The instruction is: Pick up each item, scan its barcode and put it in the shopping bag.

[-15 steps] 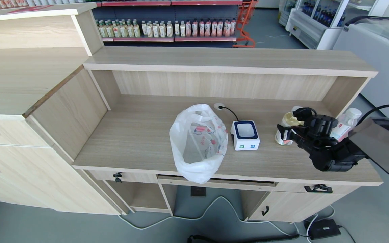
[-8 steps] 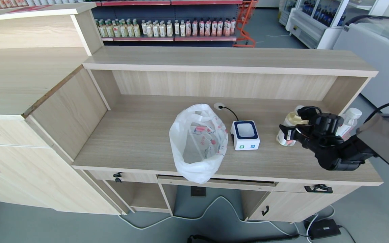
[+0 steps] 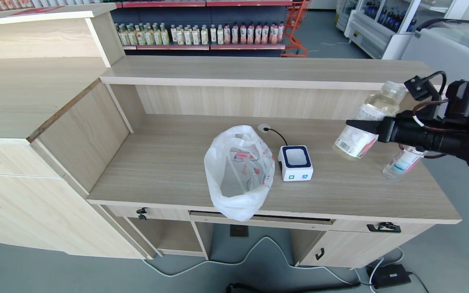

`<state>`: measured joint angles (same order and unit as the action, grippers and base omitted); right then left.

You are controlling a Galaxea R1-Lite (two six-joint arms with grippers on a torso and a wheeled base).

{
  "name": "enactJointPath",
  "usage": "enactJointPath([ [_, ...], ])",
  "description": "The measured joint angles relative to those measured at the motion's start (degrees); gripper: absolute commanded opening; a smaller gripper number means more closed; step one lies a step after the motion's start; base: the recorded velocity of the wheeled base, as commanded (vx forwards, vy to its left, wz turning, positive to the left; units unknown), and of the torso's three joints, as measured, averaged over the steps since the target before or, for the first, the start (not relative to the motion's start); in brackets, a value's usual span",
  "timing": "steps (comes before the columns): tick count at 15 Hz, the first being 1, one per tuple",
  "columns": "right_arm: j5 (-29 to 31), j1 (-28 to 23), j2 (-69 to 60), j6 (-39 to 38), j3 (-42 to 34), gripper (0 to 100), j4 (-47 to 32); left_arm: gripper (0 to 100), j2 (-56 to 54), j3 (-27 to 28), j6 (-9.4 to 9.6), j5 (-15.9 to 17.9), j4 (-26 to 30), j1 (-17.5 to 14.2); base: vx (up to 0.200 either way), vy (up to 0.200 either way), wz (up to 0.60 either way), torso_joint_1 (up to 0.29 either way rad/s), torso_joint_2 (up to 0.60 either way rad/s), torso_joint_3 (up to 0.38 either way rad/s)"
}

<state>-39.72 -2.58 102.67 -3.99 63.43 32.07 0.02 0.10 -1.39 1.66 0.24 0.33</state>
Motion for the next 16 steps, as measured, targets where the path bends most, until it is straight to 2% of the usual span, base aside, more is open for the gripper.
enactJointPath([
  [2, -15.1, 0.2, -8.4, -2.6, -4.1, 0, -3.9, 100, 0.0, 0.0, 0.00, 0.0, 0.0, 0.0, 0.000, 0.000, 0.00, 0.000, 0.00, 0.000],
  [5, -31.0, 1.2, -16.4, -3.6, -10.2, 0, -5.2, 100, 0.0, 0.0, 0.00, 0.0, 0.0, 0.0, 0.000, 0.000, 0.00, 0.000, 0.00, 0.000],
  [6, -34.1, 2.0, -18.1, -3.9, -11.6, 0, -5.4, 100, 0.0, 0.0, 0.00, 0.0, 0.0, 0.0, 0.000, 0.000, 0.00, 0.000, 0.00, 0.000],
  [8, -39.3, 4.6, -20.9, -7.4, -13.0, 0, -6.0, 100, 0.0, 0.0, 0.00, 0.0, 0.0, 0.0, 0.000, 0.000, 0.00, 0.000, 0.00, 0.000],
  [11, -43.8, 8.0, -24.8, -12.8, -13.7, 0, -6.1, 100, 0.0, 0.0, 0.00, 0.0, 0.0, 0.0, 0.000, 0.000, 0.00, 0.000, 0.00, 0.000],
  [16, -44.3, 10.7, -28.7, -13.4, -17.0, 0, -6.3, 100, 0.0, 0.0, 0.00, 0.0, 0.0, 0.0, 0.000, 0.000, 0.00, 0.000, 0.00, 0.000],
])
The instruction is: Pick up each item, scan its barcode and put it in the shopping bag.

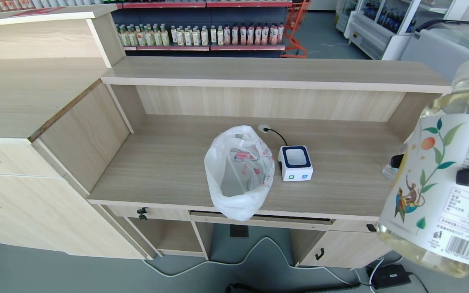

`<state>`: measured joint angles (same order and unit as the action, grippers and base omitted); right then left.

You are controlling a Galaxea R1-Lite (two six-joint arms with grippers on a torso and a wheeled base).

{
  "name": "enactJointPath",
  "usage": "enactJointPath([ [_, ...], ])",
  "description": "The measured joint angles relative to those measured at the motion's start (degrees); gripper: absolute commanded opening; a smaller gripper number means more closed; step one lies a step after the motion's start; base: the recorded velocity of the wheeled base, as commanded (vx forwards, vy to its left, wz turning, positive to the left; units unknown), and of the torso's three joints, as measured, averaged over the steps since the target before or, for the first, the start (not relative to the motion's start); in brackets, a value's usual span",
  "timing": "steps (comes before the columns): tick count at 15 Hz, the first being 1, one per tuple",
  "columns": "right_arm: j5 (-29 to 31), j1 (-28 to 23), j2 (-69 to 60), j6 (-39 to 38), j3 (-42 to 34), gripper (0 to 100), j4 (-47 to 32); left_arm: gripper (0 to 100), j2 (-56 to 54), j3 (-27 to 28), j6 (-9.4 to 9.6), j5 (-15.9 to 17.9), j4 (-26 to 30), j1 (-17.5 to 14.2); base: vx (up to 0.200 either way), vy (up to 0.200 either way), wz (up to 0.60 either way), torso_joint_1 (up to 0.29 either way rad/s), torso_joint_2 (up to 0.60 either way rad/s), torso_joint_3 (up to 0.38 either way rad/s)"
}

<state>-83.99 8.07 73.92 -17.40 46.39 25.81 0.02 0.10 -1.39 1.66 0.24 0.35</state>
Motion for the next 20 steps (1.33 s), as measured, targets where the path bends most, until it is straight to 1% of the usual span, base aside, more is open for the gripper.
enactJointPath([
  [10, 0.0, 1.5, -3.2, 0.0, -1.6, 0, -2.5, 100, 0.0, 0.0, 0.00, 0.0, 0.0, 0.0, 0.000, 0.000, 0.00, 0.000, 0.00, 0.000],
  [16, 0.5, -0.4, -3.4, 1.7, -1.7, 0, -2.5, 100, 0.0, 0.0, 0.02, 0.0, 0.0, 0.0, 0.000, 0.000, 0.00, 0.000, 0.00, 0.000],
  [17, 0.8, -1.3, -3.2, 3.5, -1.7, 0, -2.5, 100, 0.0, 0.0, 0.00, 0.0, 0.0, 0.0, 0.000, 0.000, 0.00, 0.000, 0.00, 0.000],
  [18, 2.3, -2.6, -2.4, 8.4, -1.7, 0, -2.4, 100, 0.0, 0.0, 0.00, 0.0, 0.0, 0.0, 0.000, 0.000, 0.00, 0.000, 0.00, 0.000],
  [20, 8.2, -5.4, 1.2, 22.0, -1.3, 0, -2.4, 100, 0.0, 0.0, 0.00, 0.0, 0.0, 0.0, 0.000, 0.000, 0.00, 0.000, 0.00, 0.000],
])
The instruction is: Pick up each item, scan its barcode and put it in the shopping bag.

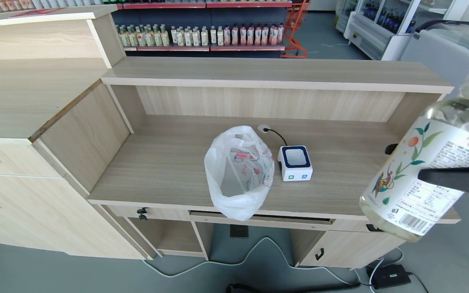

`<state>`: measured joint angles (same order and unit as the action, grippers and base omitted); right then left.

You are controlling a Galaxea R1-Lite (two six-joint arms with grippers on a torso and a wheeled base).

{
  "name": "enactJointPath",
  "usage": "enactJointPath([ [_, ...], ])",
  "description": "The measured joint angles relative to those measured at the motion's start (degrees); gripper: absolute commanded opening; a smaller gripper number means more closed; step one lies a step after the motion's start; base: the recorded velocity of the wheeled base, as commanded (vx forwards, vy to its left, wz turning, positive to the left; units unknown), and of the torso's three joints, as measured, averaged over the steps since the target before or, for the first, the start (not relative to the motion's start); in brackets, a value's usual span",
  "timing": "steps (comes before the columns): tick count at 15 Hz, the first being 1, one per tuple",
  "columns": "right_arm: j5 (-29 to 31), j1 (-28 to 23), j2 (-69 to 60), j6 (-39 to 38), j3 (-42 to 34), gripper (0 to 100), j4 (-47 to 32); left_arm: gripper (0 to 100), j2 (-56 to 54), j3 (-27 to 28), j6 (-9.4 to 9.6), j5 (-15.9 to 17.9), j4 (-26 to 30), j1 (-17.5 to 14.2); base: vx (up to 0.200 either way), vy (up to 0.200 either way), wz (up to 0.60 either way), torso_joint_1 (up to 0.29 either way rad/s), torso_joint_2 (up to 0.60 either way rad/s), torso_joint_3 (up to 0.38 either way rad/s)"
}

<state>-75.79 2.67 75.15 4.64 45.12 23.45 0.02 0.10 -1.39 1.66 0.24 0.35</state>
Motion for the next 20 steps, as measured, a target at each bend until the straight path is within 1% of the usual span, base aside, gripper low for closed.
enactJointPath([
  [1, 4.2, -1.2, 3.0, 7.8, 0.8, 0, 0.2, 100, 0.0, 0.0, 0.00, 0.0, 0.0, 0.0, 0.000, 0.000, 0.00, 0.000, 0.00, 0.000],
  [3, 10.5, -3.0, 10.3, 20.5, 4.2, 0, 1.6, 100, 0.0, 0.0, 0.00, 0.0, 0.0, 0.0, 0.000, 0.000, 0.00, 0.000, 0.00, 0.000],
  [4, 13.0, -3.9, 14.3, 26.1, 7.0, 0, 3.6, 100, 0.0, 0.0, 0.00, 0.0, 0.0, 0.0, 0.000, 0.000, 0.00, 0.000, 0.00, 0.000],
  [5, 14.6, -4.4, 18.4, 28.8, 10.0, 0, 6.9, 100, 0.0, 0.0, 0.00, 0.0, 0.0, 0.0, 0.000, 0.000, 0.00, 0.000, 0.00, 0.000],
  [7, 16.9, -4.5, 28.0, 32.5, 18.3, 0, 15.5, 100, 0.0, 0.0, 0.00, 0.0, 0.0, 0.0, 0.000, 0.000, 0.00, 0.000, 0.00, 0.000],
  [9, 18.1, -4.0, 37.1, 36.2, 28.0, 0, 21.5, 100, 0.0, 0.0, 0.00, 0.0, 0.0, 0.0, 0.000, 0.000, 0.00, 0.000, 0.00, 0.000],
  [11, 18.3, -3.4, 45.0, 40.6, 36.6, 0, 24.0, 100, 0.0, 0.0, 0.00, 0.0, 0.0, 0.0, 0.000, 0.000, 0.00, 0.000, 0.00, 0.000],
  [13, 17.5, -3.0, 51.3, 42.9, 43.4, 0, 24.8, 100, 0.0, 0.0, 0.00, 0.0, 0.0, 0.0, 0.000, 0.000, 0.00, 0.000, 0.00, 0.000],
  [16, 17.3, -1.7, 57.3, 43.8, 47.7, 0, 26.0, 100, 0.0, 0.0, 0.00, 0.0, 0.0, 0.0, 0.000, 0.000, 0.00, 0.000, 0.00, 0.000],
  [20, 17.3, -0.6, 61.0, 46.5, 48.1, 0, 26.7, 100, 0.0, 0.0, 0.00, 0.0, 0.0, 0.0, 0.000, 0.000, 0.00, 0.000, 0.00, 0.000],
])
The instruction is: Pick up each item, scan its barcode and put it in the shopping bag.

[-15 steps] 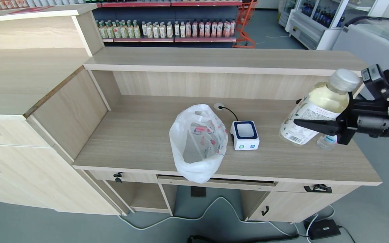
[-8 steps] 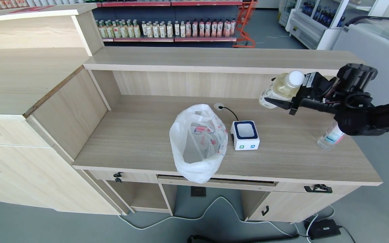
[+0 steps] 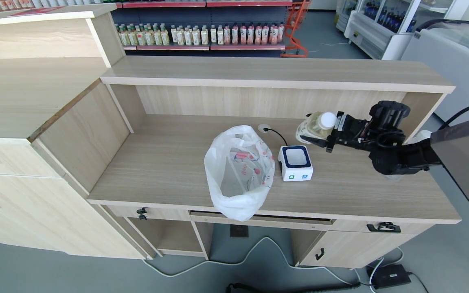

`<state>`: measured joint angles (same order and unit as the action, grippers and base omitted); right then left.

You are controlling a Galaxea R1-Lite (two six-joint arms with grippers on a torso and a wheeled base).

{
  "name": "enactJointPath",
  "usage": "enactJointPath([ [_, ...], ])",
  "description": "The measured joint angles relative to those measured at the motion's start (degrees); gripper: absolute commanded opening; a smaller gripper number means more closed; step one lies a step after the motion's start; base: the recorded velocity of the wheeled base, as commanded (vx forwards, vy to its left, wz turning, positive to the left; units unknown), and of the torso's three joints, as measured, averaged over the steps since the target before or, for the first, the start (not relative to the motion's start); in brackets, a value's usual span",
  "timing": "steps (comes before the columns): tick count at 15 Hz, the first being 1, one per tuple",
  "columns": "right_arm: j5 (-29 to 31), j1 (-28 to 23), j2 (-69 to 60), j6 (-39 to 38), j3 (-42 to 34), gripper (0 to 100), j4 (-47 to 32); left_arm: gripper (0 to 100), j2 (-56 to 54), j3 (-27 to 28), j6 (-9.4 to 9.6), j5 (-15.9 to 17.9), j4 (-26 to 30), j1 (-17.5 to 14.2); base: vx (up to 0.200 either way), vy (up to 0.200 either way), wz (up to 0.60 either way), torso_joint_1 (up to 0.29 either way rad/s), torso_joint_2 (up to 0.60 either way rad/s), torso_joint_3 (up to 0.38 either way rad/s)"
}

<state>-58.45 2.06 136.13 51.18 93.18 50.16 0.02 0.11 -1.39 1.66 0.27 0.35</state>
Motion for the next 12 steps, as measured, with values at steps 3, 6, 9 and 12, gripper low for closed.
enactJointPath([
  [3, 0.0, 0.6, 1.3, 2.3, -0.1, 0, 0.0, 100, 0.0, 0.0, 0.00, 0.0, 0.0, 0.0, 0.000, 0.000, 0.00, 0.000, 0.00, 0.000],
  [6, 0.0, 0.6, 2.2, 4.3, -0.1, 0, 0.0, 100, 0.0, 0.0, 0.00, 0.0, 0.0, 0.0, 0.000, 0.000, 0.00, 0.000, 0.00, 0.000],
  [9, 0.1, 1.2, 3.1, 5.4, 0.1, 0, 0.1, 100, 0.0, 0.0, 0.00, 0.0, 0.0, 0.0, 0.000, 0.000, 0.00, 0.000, 0.00, 0.000],
  [12, 0.1, 1.1, 3.7, 6.1, 0.4, 0, 0.2, 100, 0.0, 0.0, 0.00, 0.0, 0.0, 0.0, 0.000, 0.000, 0.00, 0.000, 0.00, 0.000],
])
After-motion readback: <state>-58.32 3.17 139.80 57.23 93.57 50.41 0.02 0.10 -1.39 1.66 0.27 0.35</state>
